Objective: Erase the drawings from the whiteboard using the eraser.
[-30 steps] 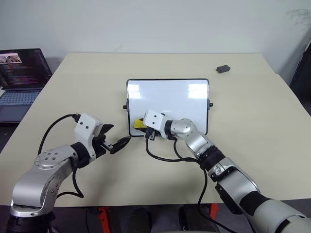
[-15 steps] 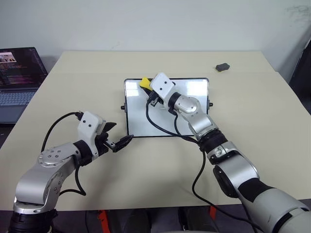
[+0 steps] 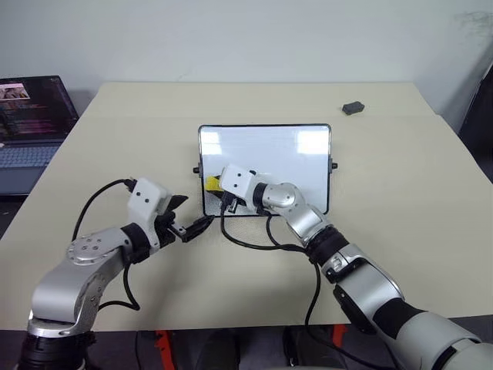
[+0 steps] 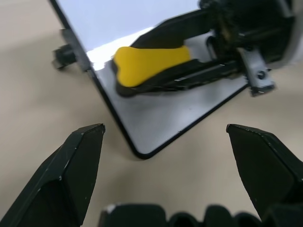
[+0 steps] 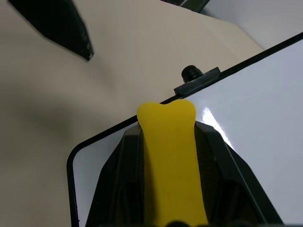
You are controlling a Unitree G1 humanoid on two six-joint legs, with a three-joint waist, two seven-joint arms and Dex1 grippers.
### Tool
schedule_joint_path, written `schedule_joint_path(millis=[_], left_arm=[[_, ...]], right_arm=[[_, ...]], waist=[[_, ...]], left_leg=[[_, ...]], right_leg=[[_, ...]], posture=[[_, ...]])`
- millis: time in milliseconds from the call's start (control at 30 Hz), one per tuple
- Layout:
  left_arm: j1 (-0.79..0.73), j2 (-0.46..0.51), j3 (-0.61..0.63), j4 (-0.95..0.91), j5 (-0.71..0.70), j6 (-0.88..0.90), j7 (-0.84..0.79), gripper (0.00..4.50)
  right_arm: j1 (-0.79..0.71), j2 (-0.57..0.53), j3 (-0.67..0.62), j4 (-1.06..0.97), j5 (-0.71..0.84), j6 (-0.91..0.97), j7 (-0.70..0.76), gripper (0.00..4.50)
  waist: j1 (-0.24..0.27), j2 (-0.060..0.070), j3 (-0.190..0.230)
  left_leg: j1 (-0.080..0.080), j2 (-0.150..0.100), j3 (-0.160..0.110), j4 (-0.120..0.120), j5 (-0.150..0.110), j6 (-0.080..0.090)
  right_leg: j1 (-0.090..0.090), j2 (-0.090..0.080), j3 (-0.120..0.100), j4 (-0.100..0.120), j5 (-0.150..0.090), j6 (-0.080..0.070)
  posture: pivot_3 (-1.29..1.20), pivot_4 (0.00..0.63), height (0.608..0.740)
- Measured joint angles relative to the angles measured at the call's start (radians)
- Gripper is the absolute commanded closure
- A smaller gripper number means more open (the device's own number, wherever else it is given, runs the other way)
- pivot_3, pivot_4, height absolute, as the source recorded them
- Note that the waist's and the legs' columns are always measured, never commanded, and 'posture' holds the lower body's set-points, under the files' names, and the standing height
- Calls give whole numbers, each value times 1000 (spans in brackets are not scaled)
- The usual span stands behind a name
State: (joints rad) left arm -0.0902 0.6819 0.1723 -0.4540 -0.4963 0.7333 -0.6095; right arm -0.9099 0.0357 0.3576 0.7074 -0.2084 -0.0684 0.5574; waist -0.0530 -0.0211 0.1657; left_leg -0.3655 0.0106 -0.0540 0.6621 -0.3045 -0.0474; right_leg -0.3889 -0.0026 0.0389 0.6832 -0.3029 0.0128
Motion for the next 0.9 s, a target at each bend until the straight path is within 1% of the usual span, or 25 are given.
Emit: schedule_joint_path(millis=[67, 133, 233, 267, 367, 467, 567, 667, 733, 800, 900], left_arm=[[-5, 0, -7, 3, 2, -3, -4, 0], [-12, 0, -12, 14, 5, -7, -12, 0], [-29, -1, -13, 14, 0, -18, -21, 0], [-33, -1, -14, 9, -7, -22, -33, 0], [-33, 0, -26, -15, -16, -35, -69, 0], [-36, 5, -42, -17, -15, -47, -99, 0], [-85, 22, -90, -10, -9, -68, -146, 0], [-175, 37, -164, 14, 11, -100, -212, 0], [-238, 34, -217, 42, 17, -123, -261, 0], [-298, 10, -266, 74, 17, -135, -307, 0], [-407, -52, -367, 143, 36, -162, -378, 0]], right_arm=[[0, -18, -31, -38, 17, 26, -14, 3398], [28, -55, -94, -170, 61, 95, -15, 3398], [120, -103, -148, -409, 114, 217, -7, 3398], [171, -124, -165, -510, 127, 272, -7, 3398], [312, -175, -203, -749, 161, 432, -15, 3398], [399, -218, -249, -911, 184, 569, -35, 3398], [505, -238, -320, -1110, 216, 730, -69, 3398], [617, -248, -381, -1269, 234, 882, -118, 3398], [677, -255, -412, -1329, 234, 952, -153, 3398], [725, -258, -438, -1364, 233, 1003, -185, 3398], [769, -250, -487, -1393, 231, 1052, -243, 3398]], waist=[[6, 0, 0], [11, 0, 0], [20, 0, 0], [21, 0, 0], [22, -1, -1], [22, 0, -1], [23, -1, -1], [28, 0, -1], [26, 0, -1], [26, 0, -1], [23, 0, -1]], left_leg=[[0, 0, 0, 0, 0, 0], [-1, 0, -1, 0, 0, 0], [-4, 0, -1, -1, 0, 0], [-6, 0, -1, -1, 0, -1], [-20, 0, 0, 1, 0, -1], [-20, 0, 0, 1, 0, -1], [-19, 0, 0, 1, 0, 0], [-19, -1, 0, 2, 0, 0], [-18, -2, 1, 2, 0, 0], [-18, -2, 1, 3, 0, 1], [-18, -1, 1, 3, 1, 1]], right_leg=[[0, 0, 0, 0, 0, 0], [-1, 0, -1, -1, 0, 0], [-2, 0, -1, -4, -1, 1], [-4, 0, -1, -4, -1, 1], [-17, -1, 0, -2, -1, 1], [-18, 0, 0, -2, -1, 1], [-17, 0, -1, -1, -1, 1], [-16, 0, 0, -1, -1, 1], [-16, 0, 1, -1, -1, 1], [-15, 0, 1, 0, -1, 1], [-15, 2, 1, 0, -1, 1]], posture=[[0, 150, 740], [0, 150, 740], [0, 150, 740], [0, 150, 740], [0, 150, 740], [0, 150, 740], [0, 150, 740], [0, 150, 740], [0, 150, 740], [0, 150, 740], [0, 150, 740]])
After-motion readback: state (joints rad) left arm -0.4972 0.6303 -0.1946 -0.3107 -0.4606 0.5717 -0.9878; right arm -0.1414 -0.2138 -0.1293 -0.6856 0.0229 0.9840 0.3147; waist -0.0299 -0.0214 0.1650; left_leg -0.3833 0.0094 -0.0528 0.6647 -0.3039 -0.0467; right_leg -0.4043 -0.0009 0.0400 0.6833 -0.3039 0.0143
